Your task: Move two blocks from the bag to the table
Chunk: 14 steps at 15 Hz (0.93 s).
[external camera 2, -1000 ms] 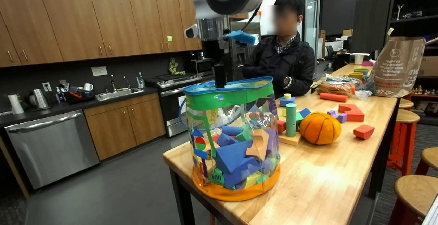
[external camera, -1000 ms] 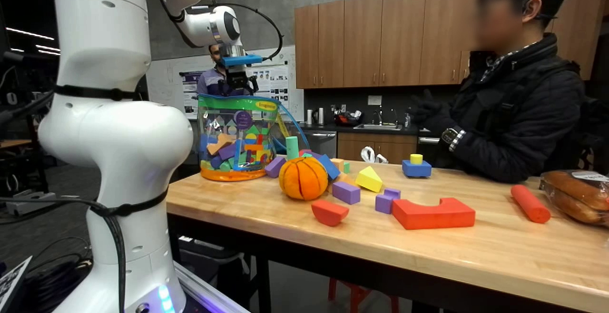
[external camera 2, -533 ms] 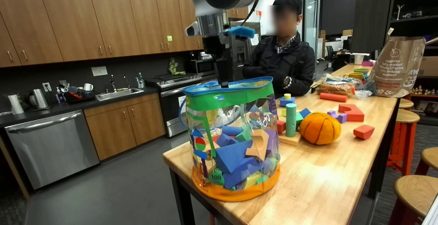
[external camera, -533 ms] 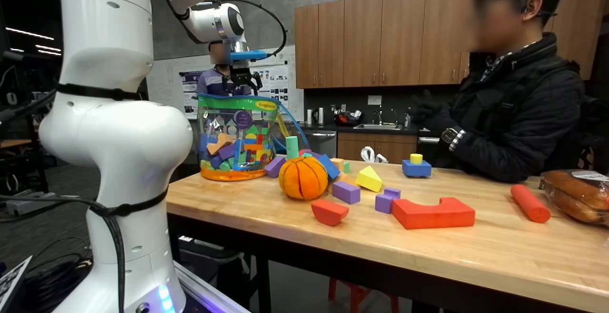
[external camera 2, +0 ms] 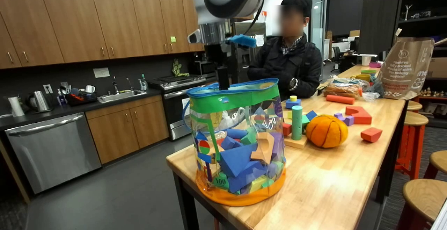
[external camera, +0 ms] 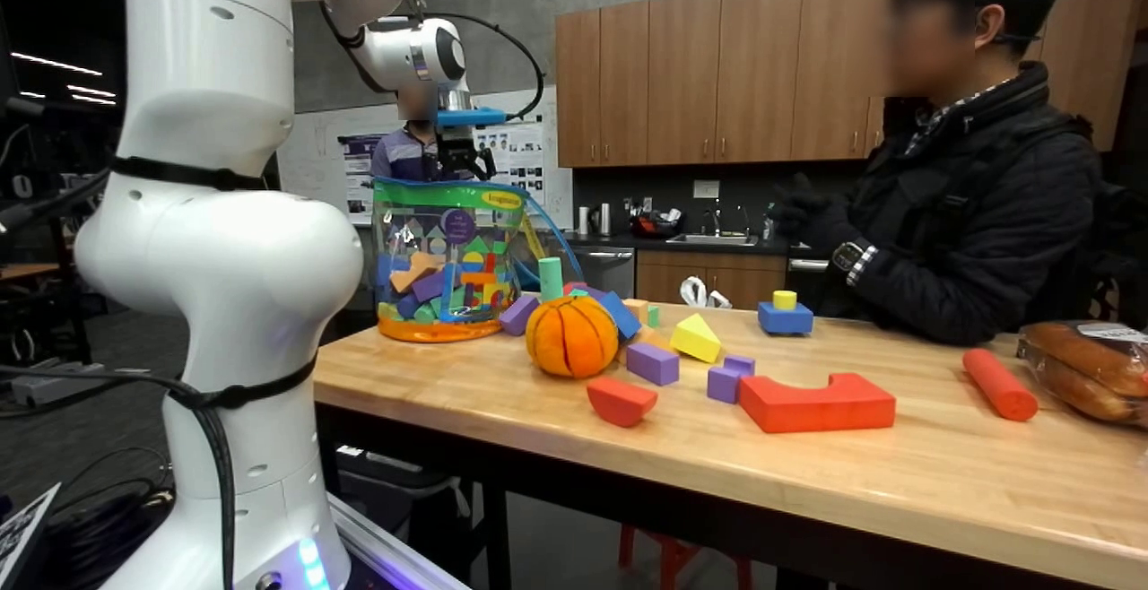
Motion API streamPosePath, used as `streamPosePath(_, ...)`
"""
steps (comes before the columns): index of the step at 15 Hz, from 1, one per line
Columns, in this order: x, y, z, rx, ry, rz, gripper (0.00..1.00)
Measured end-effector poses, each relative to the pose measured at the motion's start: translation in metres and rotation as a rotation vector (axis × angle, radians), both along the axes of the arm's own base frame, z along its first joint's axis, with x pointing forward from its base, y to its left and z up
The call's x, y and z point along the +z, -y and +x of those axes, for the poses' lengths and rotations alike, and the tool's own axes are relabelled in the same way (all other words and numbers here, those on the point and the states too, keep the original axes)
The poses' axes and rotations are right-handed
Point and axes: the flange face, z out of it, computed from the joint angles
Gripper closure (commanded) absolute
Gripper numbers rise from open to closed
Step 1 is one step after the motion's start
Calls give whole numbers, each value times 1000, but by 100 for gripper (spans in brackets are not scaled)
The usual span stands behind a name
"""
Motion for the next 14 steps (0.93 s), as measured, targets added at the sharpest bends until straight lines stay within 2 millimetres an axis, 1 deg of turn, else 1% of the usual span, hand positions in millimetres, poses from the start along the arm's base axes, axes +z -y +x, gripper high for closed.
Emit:
streamPosePath(4,-42,2,18,-12,-50,-6,0)
streamPosePath(11,-107,7,36,-48,-164,-31,0)
streamPosePath(14,-127,11,44,-78,-197,-44,0)
